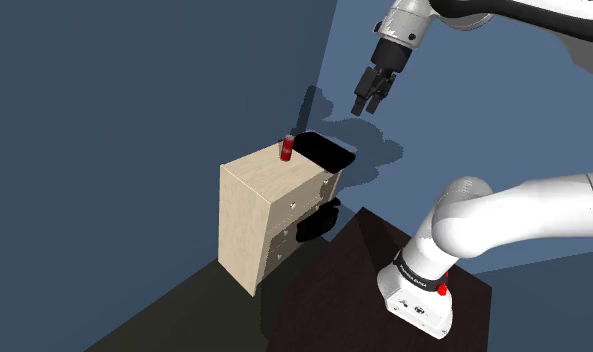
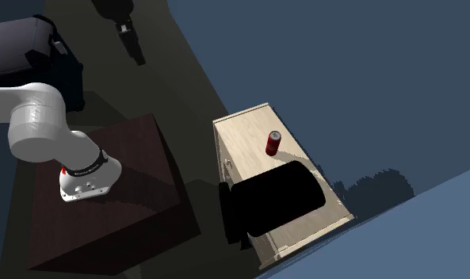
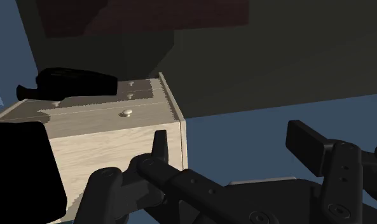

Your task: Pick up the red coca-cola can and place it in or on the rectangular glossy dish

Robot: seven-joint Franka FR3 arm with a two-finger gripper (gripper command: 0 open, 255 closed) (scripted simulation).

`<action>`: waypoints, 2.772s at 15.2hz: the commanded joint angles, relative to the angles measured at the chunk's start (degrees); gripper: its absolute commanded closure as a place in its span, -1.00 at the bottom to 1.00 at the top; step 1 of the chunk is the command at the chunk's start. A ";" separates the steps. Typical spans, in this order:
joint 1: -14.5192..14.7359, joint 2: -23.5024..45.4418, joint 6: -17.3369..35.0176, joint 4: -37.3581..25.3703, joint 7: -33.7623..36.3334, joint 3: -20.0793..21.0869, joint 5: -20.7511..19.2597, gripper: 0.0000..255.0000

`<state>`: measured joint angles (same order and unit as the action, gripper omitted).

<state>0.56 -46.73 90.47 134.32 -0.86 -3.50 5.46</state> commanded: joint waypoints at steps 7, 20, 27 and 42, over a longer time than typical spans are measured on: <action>-0.49 9.24 9.28 0.83 -4.92 -3.03 -2.52 -1.00; -0.96 34.81 25.90 -6.82 -15.09 -9.00 -3.70 -1.00; -1.83 50.19 31.15 -16.16 -20.70 -10.91 -1.43 -1.00; -6.84 79.13 33.44 -41.79 -28.00 -10.31 3.15 -1.00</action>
<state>-6.27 31.86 123.42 92.60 -28.84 -13.89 8.52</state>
